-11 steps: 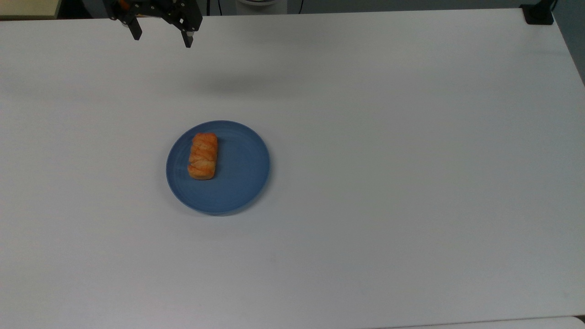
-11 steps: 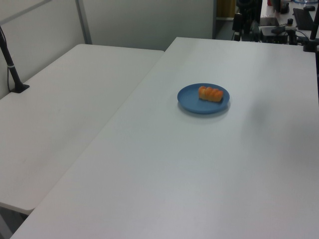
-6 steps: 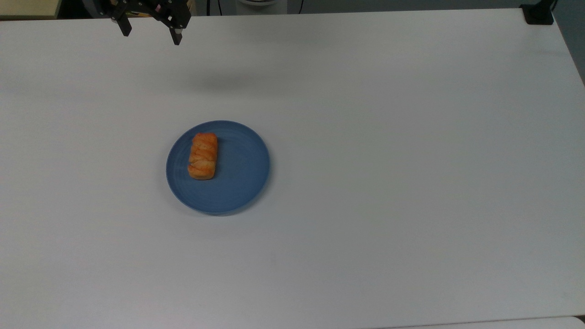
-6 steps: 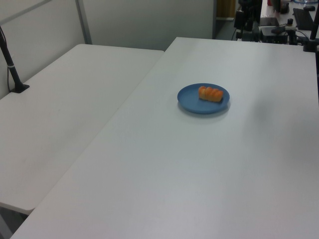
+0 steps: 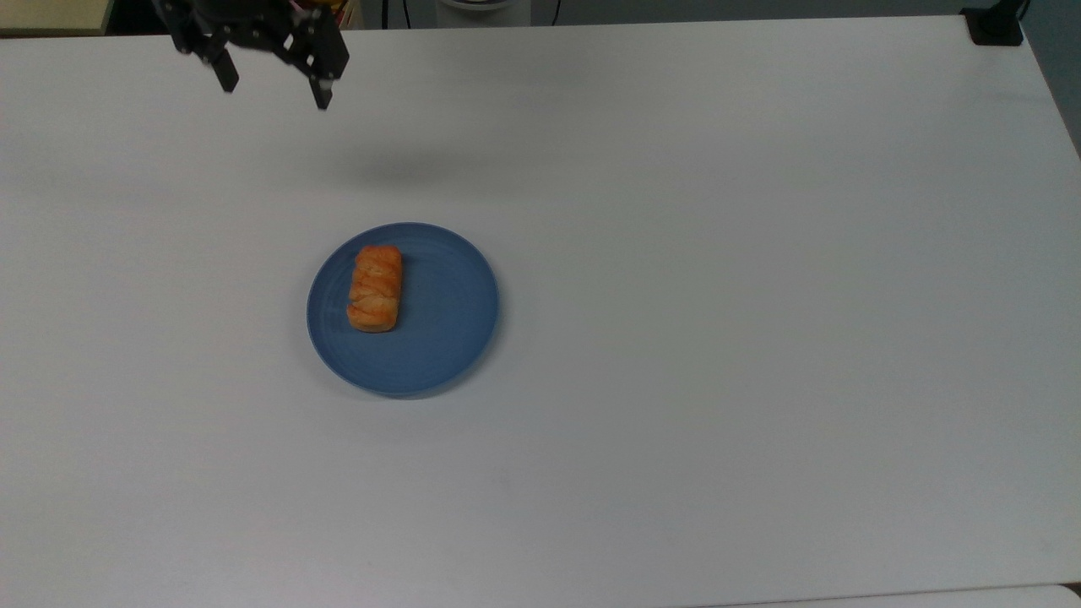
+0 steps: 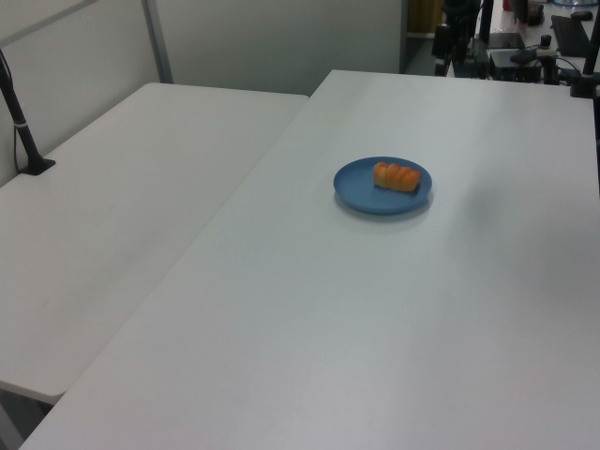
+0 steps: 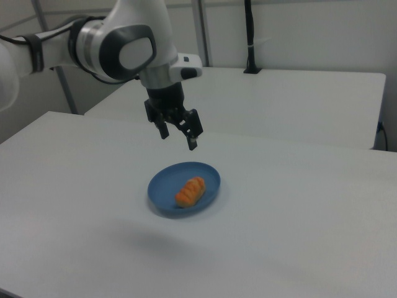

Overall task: Put the bread on the table
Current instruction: 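Move the open gripper down toward the orange bread roll on the blue plate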

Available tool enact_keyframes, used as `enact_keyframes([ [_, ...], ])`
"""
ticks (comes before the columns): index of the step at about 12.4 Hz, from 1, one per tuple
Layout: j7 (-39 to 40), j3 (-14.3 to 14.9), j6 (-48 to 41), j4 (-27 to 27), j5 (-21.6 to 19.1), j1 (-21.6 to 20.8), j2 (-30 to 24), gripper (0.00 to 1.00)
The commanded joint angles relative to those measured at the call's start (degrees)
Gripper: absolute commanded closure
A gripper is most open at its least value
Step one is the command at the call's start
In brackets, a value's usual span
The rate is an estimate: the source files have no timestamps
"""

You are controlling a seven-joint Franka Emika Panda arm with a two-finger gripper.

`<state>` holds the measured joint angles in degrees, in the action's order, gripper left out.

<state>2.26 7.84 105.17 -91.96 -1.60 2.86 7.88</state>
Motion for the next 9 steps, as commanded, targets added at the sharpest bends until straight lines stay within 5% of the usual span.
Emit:
enact_keyframes([
  [1,1.7,0.42,3.9,1.17,-0.95,-0.4,5.81,0.0],
  [9,0.47,-0.2,11.18,0.29,-1.22,-2.67,14.43,0.0],
])
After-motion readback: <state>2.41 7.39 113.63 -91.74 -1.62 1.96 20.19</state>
